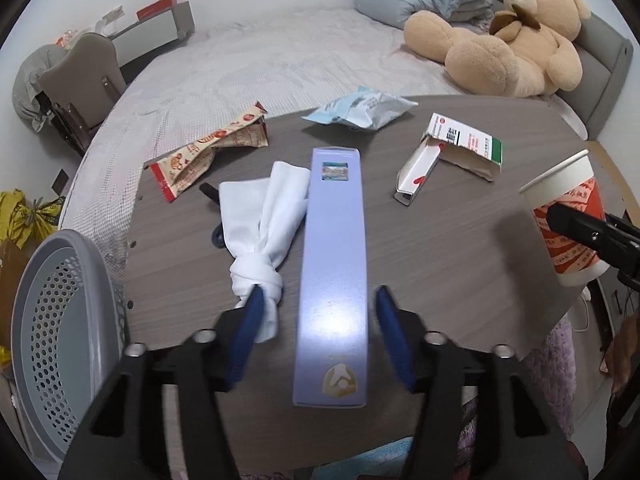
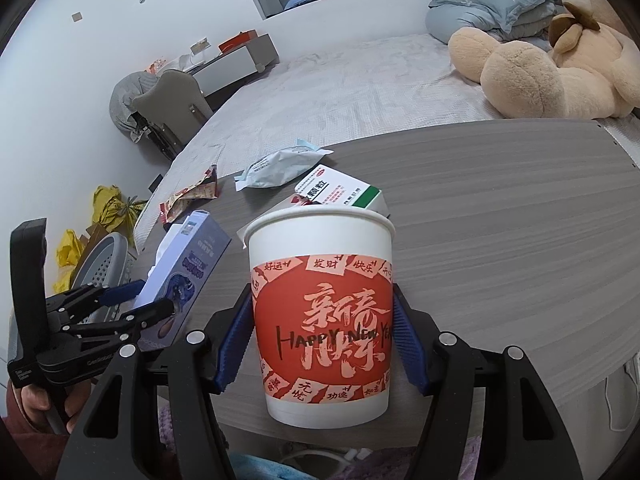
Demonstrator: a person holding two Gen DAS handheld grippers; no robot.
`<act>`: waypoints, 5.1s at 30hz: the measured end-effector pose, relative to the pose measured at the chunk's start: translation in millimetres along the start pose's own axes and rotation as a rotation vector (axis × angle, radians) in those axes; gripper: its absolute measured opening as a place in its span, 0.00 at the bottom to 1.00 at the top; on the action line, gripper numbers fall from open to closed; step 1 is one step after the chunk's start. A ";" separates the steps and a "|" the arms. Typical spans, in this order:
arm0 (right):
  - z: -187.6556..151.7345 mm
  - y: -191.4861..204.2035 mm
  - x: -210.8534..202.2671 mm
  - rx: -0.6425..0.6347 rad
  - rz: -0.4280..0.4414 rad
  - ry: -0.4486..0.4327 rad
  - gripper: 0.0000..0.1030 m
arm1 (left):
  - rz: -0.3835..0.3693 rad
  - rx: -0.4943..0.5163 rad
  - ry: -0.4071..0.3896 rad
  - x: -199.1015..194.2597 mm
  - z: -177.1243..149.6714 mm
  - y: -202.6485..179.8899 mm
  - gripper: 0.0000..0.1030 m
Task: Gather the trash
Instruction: 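Lift the lavender box with the left gripper while the right gripper holds the cup, then carry box and cup over the grey basket and release both, then move both tools back over the table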
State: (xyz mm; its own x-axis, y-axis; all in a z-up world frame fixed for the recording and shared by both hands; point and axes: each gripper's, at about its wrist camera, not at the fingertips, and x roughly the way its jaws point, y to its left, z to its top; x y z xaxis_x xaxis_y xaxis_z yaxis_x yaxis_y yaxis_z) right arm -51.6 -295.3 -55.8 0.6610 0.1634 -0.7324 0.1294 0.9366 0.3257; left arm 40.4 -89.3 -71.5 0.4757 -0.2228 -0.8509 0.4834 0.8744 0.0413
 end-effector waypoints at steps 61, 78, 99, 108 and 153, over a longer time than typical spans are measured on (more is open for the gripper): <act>21.9 36.4 -3.9 -0.056 0.025 -0.028 0.60 | -0.032 -0.066 -0.075 -21.6 14.7 17.7 0.30; 46.4 232.1 73.1 -0.348 0.298 0.055 0.60 | 0.261 -0.376 -0.113 -65.2 -54.6 189.7 0.30; 8.9 369.0 147.1 -0.566 0.417 0.225 0.61 | 0.360 -0.582 -0.045 -72.3 -117.7 278.8 0.33; 11.4 366.7 148.0 -0.552 0.399 0.215 0.70 | 0.385 -0.610 -0.063 -78.6 -120.5 283.0 0.61; 12.6 259.7 63.1 -0.419 0.236 0.042 0.70 | 0.387 -0.547 -0.160 -97.1 -97.8 217.8 0.94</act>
State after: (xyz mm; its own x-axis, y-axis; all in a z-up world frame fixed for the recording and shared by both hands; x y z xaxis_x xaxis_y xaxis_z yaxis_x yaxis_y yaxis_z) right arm 33.1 -45.6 -9.9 0.6046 0.3910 -0.6940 -0.3355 0.9152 0.2233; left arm 27.7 164.9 -31.1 0.6625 0.1248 -0.7386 -0.1633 0.9864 0.0202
